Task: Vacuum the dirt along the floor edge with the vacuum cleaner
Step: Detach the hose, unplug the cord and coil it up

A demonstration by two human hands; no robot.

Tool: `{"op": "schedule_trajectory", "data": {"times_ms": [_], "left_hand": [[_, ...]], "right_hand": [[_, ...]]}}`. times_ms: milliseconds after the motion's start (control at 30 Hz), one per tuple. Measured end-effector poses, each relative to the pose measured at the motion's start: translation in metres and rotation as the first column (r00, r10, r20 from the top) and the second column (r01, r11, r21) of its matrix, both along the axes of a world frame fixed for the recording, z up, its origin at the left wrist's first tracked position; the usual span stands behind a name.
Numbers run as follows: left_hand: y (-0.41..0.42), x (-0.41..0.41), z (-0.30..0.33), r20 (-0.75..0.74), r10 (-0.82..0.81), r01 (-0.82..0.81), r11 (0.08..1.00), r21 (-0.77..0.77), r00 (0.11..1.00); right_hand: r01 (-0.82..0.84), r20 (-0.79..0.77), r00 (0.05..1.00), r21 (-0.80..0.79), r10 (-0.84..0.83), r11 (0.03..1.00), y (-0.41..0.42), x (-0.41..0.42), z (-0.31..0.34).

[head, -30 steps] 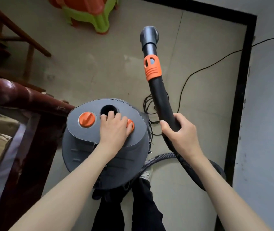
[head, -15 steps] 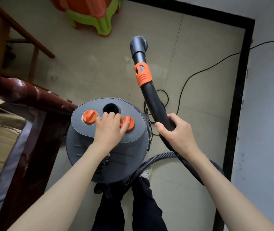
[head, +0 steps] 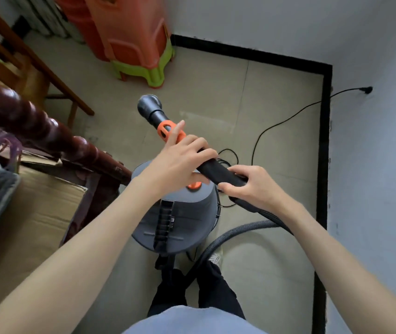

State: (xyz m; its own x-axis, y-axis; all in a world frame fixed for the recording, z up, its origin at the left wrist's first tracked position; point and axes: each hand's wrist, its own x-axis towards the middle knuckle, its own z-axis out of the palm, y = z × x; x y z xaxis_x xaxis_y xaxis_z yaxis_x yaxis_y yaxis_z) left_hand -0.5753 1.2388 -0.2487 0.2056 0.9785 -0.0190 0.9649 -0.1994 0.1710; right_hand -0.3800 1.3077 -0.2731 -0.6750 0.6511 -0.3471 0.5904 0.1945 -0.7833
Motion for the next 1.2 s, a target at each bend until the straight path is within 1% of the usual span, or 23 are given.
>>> {"op": "schedule_trajectory", "data": {"times_ms": [67,133,200,233,300,333,400,433,500,567,667,800,867,967,1067,1100,1133,1200], "left_hand": [[-0.005,0.001,0.009,0.035,-0.019,0.016,0.997,0.072,0.999],[-0.012,0.005,0.016,0.096,0.031,-0.043,0.991,0.126,0.995],[-0.017,0.008,0.021,0.154,0.105,-0.124,0.985,0.117,0.983],[-0.019,0.009,0.023,0.178,0.138,-0.158,0.983,0.099,0.974],[-0.023,0.01,0.029,0.212,0.173,-0.196,0.976,0.092,0.962],[-0.024,0.012,0.033,0.231,0.18,-0.208,0.972,0.104,0.956],[-0.029,0.016,0.043,0.273,0.193,-0.234,0.964,0.125,0.943],[-0.031,0.018,0.048,0.288,0.202,-0.247,0.96,0.13,0.936],[-0.036,0.021,0.059,0.317,0.237,-0.29,0.948,0.131,0.918],[-0.046,0.023,0.068,0.386,0.306,-0.369,0.924,0.1,0.87],[-0.068,0.028,0.076,0.494,0.405,-0.478,0.878,0.024,0.769],[-0.105,0.038,0.088,0.533,0.491,-0.526,0.845,-0.097,0.69],[-0.123,0.045,0.093,0.515,0.516,-0.524,0.839,-0.145,0.684],[-0.14,0.068,0.1,0.548,0.494,-0.471,0.86,-0.195,0.675],[-0.15,0.09,0.105,0.513,0.457,-0.434,0.884,-0.174,0.726],[-0.155,0.093,0.105,0.505,0.468,-0.441,0.879,-0.183,0.725],[-0.161,0.093,0.103,0.516,0.487,-0.455,0.868,-0.198,0.704],[-0.177,0.092,0.094,0.582,0.508,-0.476,0.85,-0.223,0.635]], "right_hand": [[0.025,-0.008,1.0,0.048,-0.025,0.999,-0.004,0.005,0.018],[0.12,-0.05,0.992,0.137,-0.114,0.983,-0.009,0.016,0.034],[0.198,-0.071,0.98,0.33,-0.185,0.923,-0.018,0.031,0.046],[0.205,-0.071,0.979,0.423,-0.193,0.883,-0.022,0.038,0.049],[0.189,-0.035,0.979,0.538,-0.203,0.821,-0.029,0.053,0.048],[0.205,-0.02,0.971,0.58,-0.238,0.789,-0.032,0.06,0.045],[0.307,-0.045,0.932,0.625,-0.36,0.718,-0.033,0.072,0.04],[0.366,-0.077,0.908,0.621,-0.411,0.693,-0.034,0.077,0.04],[0.434,-0.144,0.886,0.591,-0.44,0.68,-0.035,0.082,0.044],[0.438,-0.186,0.892,0.576,-0.411,0.691,-0.033,0.085,0.05],[0.399,-0.19,0.916,0.544,-0.355,0.738,-0.03,0.092,0.062],[0.276,-0.17,0.961,0.549,-0.219,0.788,-0.034,0.102,0.076],[0.219,-0.161,0.975,0.556,-0.154,0.802,-0.041,0.108,0.081],[0.116,-0.139,0.989,0.566,-0.044,0.816,-0.056,0.109,0.086],[0.003,-0.146,0.984,0.595,0.105,0.804,-0.08,0.096,0.092],[-0.03,-0.141,0.979,0.613,0.147,0.79,-0.088,0.091,0.093],[-0.057,-0.133,0.975,0.627,0.179,0.777,-0.095,0.088,0.094],[-0.089,-0.133,0.967,0.63,0.219,0.771,-0.104,0.084,0.091]]}}
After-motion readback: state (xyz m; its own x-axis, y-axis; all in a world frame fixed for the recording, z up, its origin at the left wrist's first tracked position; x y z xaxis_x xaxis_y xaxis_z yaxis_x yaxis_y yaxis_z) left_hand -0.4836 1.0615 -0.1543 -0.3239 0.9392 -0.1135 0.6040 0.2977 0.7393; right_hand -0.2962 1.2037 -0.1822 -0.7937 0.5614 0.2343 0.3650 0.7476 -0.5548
